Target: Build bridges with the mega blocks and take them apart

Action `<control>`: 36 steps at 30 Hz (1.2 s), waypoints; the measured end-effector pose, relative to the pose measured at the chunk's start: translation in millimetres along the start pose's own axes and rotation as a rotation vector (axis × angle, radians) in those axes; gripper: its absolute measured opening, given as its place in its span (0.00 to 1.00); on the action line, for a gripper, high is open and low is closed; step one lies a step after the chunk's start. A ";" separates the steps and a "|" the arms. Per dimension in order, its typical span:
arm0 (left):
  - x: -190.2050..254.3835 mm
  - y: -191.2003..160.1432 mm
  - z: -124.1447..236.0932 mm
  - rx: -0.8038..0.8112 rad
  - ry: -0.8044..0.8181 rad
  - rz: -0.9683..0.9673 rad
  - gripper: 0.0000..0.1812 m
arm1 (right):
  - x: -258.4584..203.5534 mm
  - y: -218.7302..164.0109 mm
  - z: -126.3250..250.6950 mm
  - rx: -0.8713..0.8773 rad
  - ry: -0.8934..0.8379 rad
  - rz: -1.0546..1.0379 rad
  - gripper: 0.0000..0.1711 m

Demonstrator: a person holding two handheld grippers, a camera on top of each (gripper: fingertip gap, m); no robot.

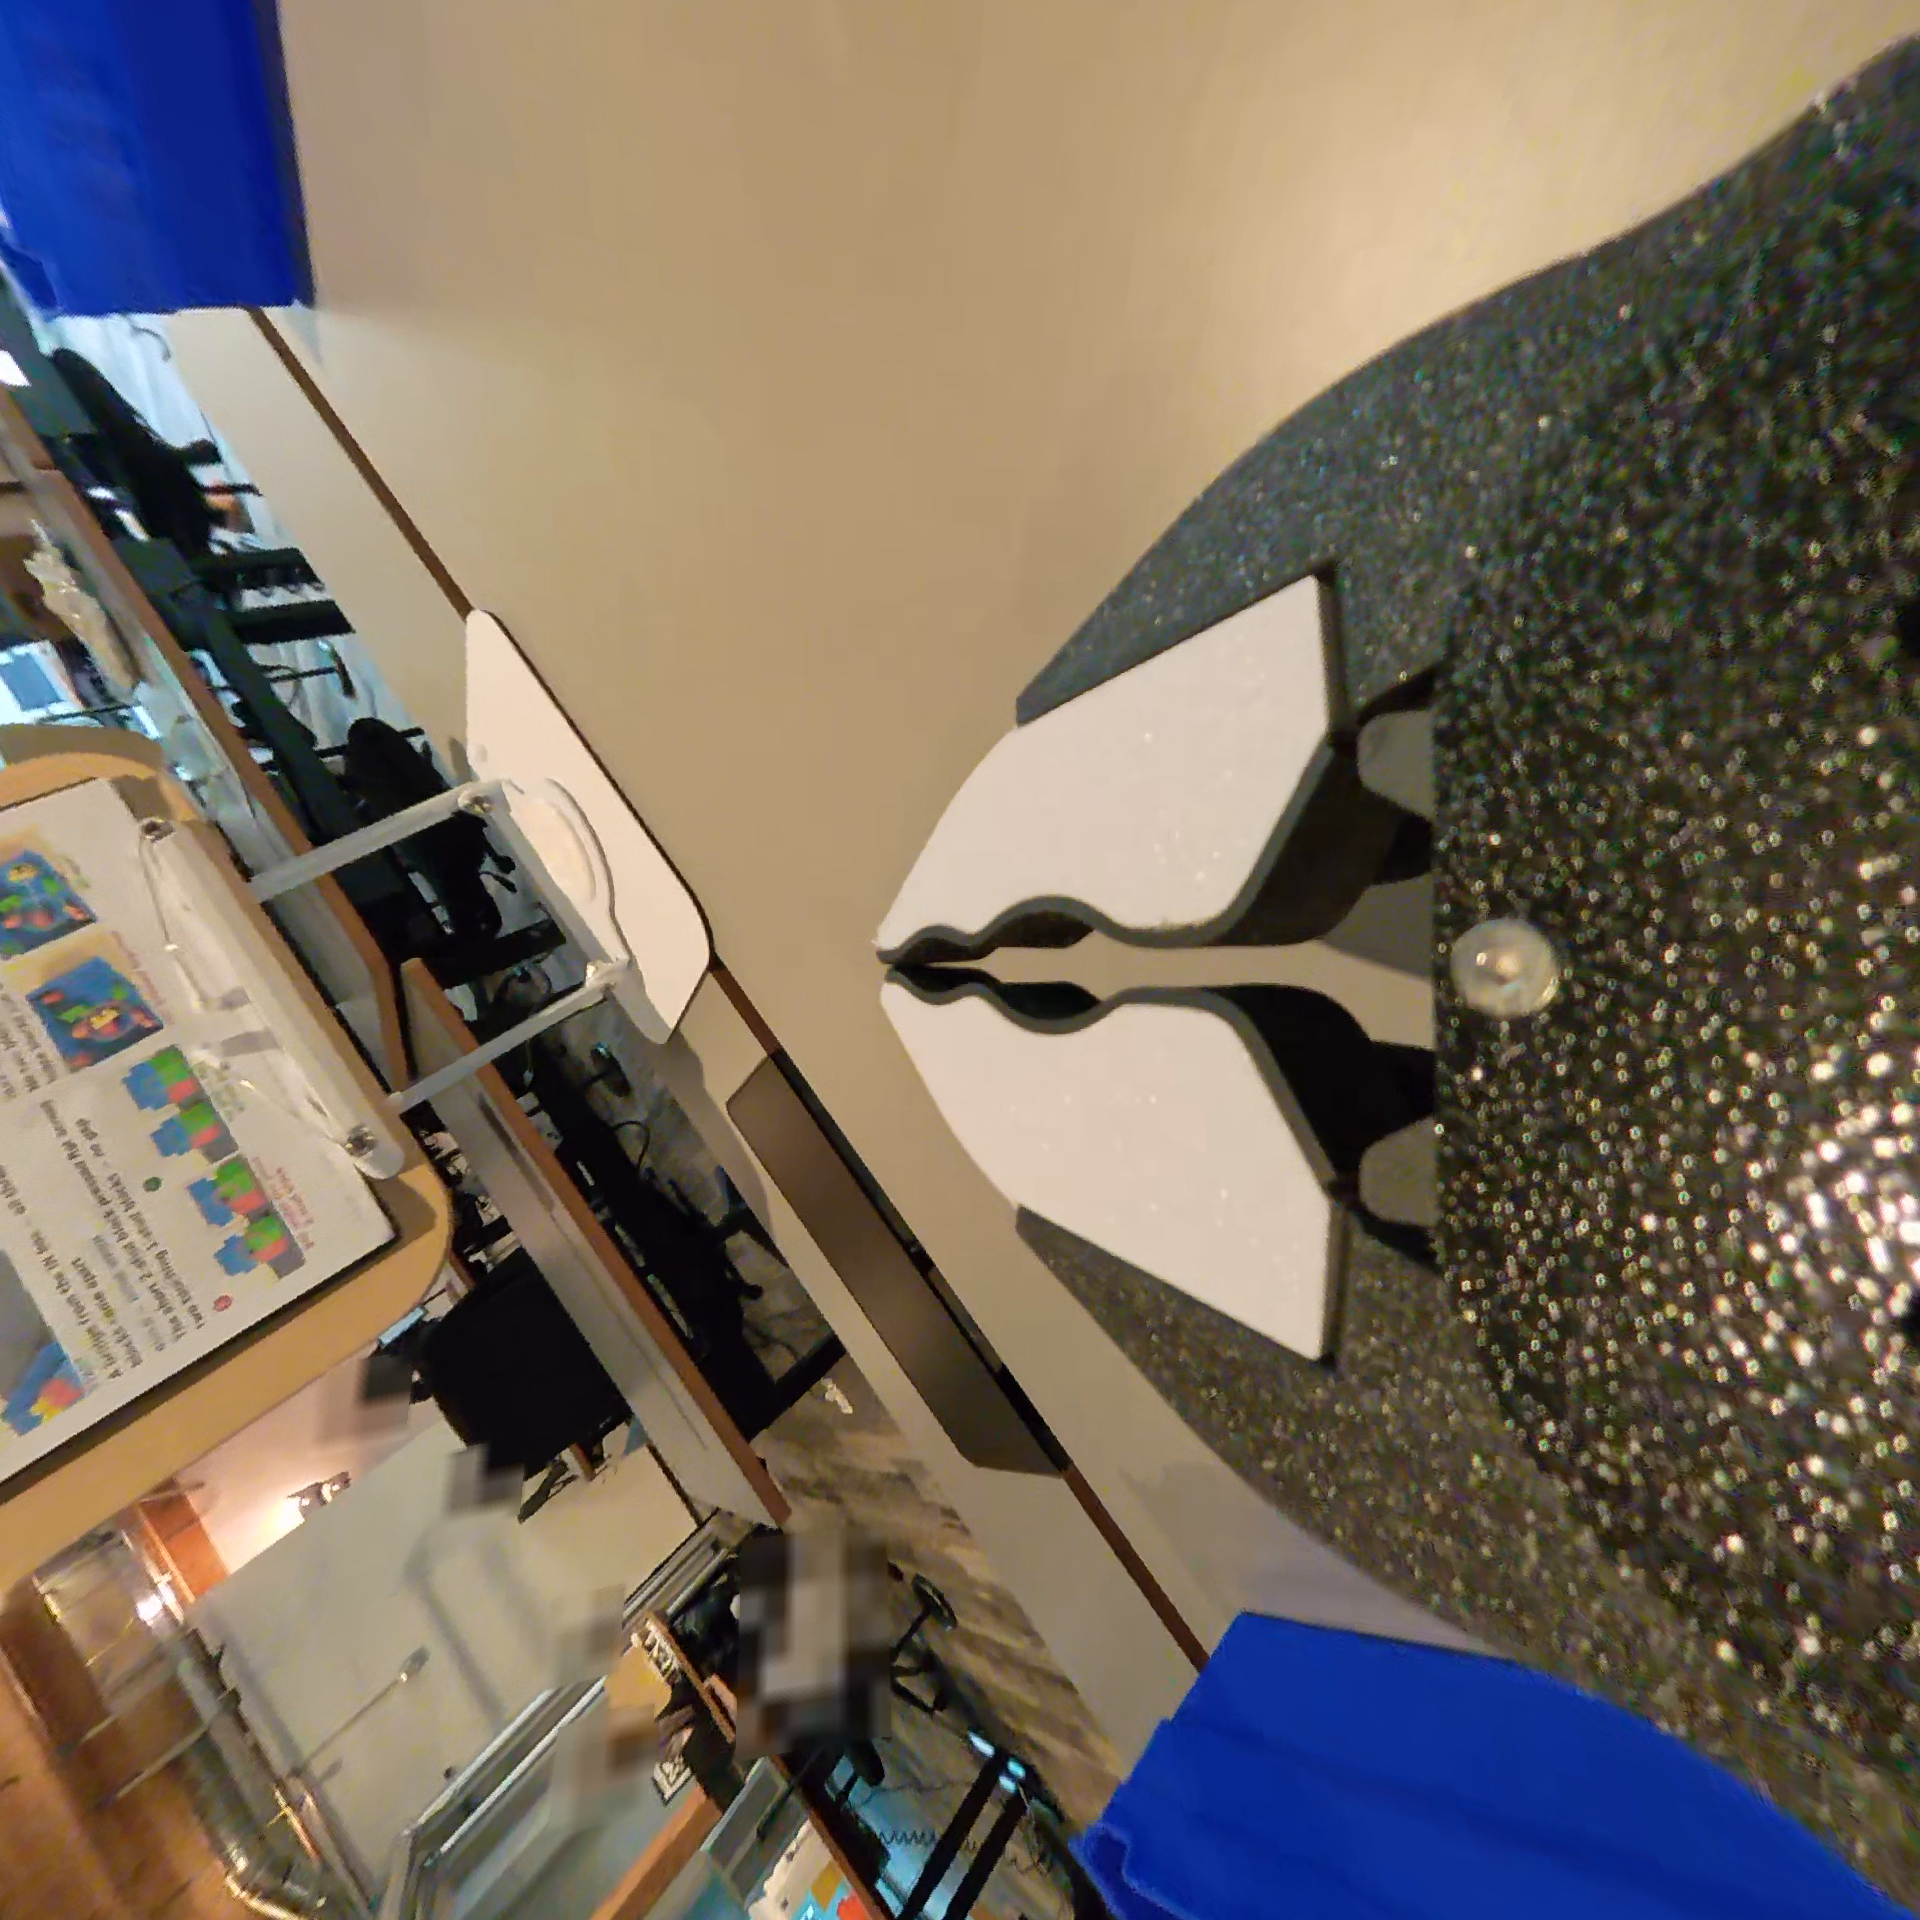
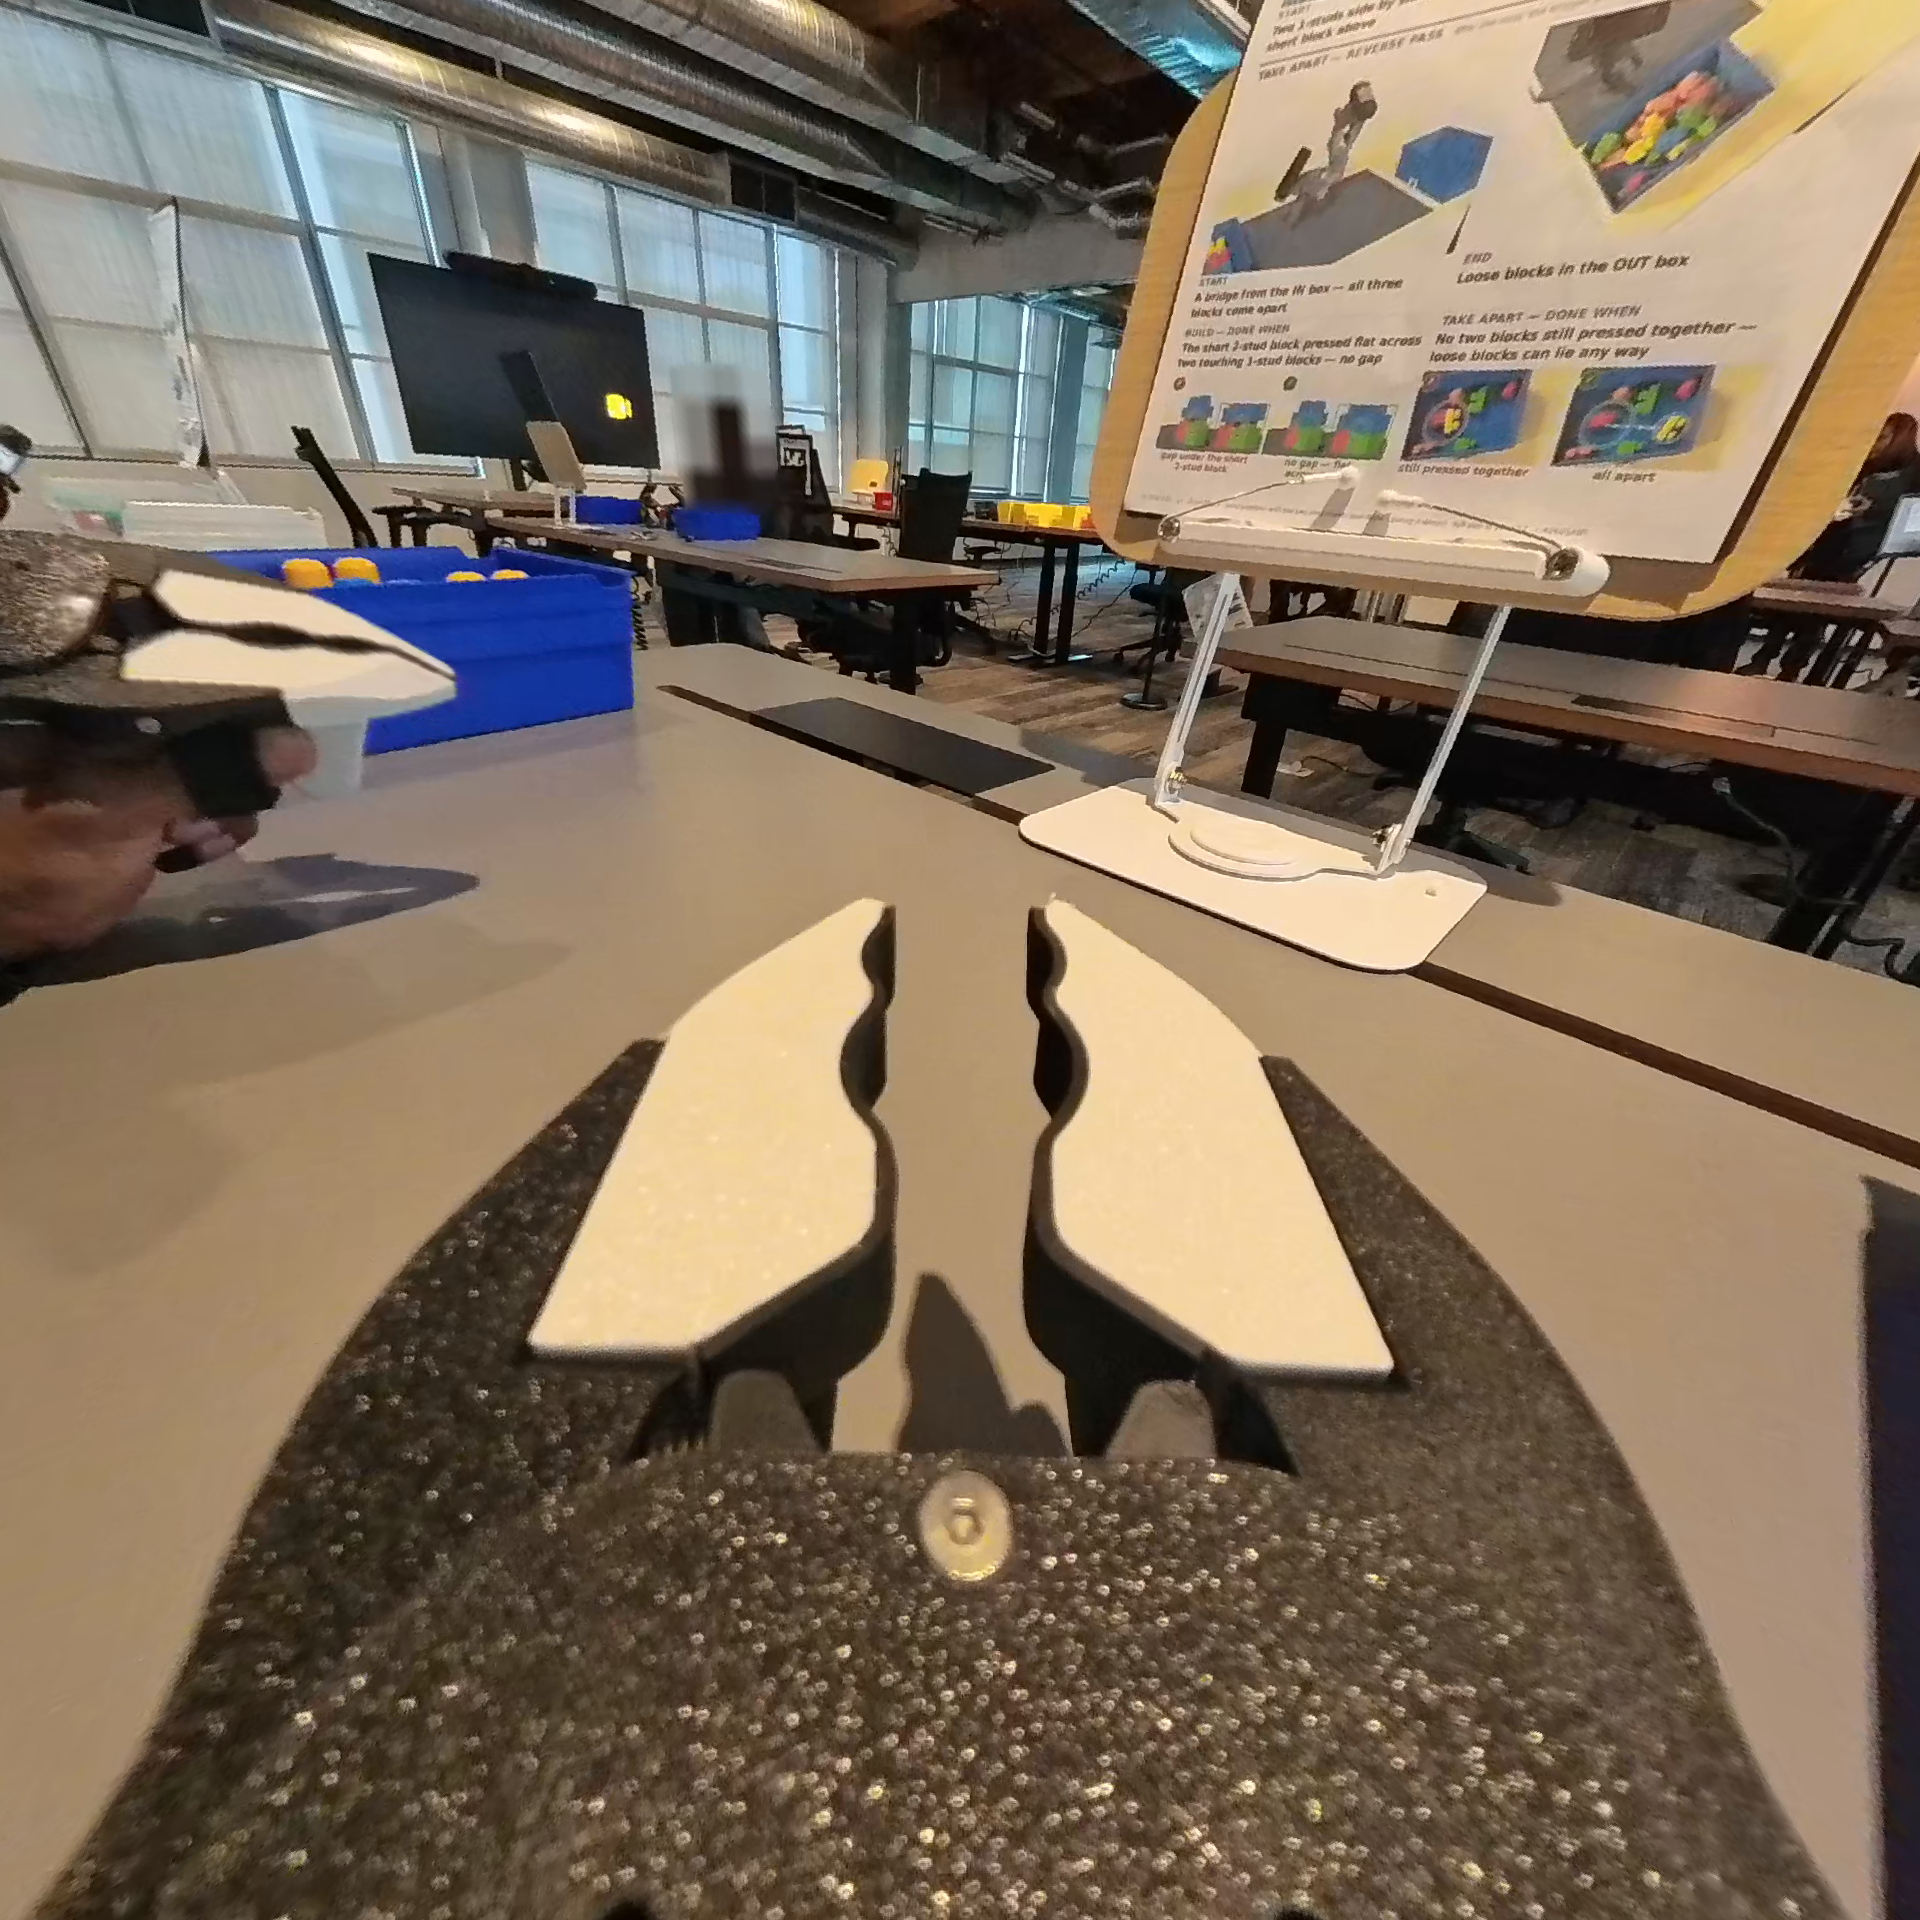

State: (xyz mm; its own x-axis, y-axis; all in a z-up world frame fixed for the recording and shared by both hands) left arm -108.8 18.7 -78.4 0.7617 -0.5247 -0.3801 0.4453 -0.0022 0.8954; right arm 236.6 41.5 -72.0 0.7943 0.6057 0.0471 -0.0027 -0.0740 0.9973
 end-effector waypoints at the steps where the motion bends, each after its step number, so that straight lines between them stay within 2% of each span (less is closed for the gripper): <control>1: 0.4 0.9 0.5 0.008 -0.005 0.013 0.00 | 0.2 0.2 0.2 0.002 -0.003 0.000 0.13; 23: -7.3 0.1 8.8 0.053 0.029 0.073 0.00 | 0.3 1.0 0.8 0.016 -0.023 0.019 0.13; 29: -2.5 0.7 5.5 0.038 0.002 0.031 0.00 | -1.6 0.7 0.2 0.014 -0.013 0.032 0.13; 35: -8.4 -8.6 -2.8 0.004 -0.050 0.089 0.00 | -5.4 -0.7 -2.3 -0.003 0.036 0.044 0.13; 36: -10.0 -10.6 -4.1 0.002 -0.058 0.107 0.02 | -5.7 -0.7 -2.2 -0.003 0.041 0.044 0.13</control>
State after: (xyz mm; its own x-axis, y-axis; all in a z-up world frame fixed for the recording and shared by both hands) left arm -119.2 27.4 -85.0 0.7761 -0.5707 -0.2684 0.3620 0.0546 0.9306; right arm 230.7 39.8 -72.8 0.7678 0.6339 0.0933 -0.0391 -0.0990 0.9943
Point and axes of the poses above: each gripper's, where its closed fingertips meet, z back along the fingers, y out of its top, x = y × z across the jaws, the point moved 6 cm from there along z, back along the fingers, and after that the axes turned 10 degrees about -y, right-handed, at the moved point
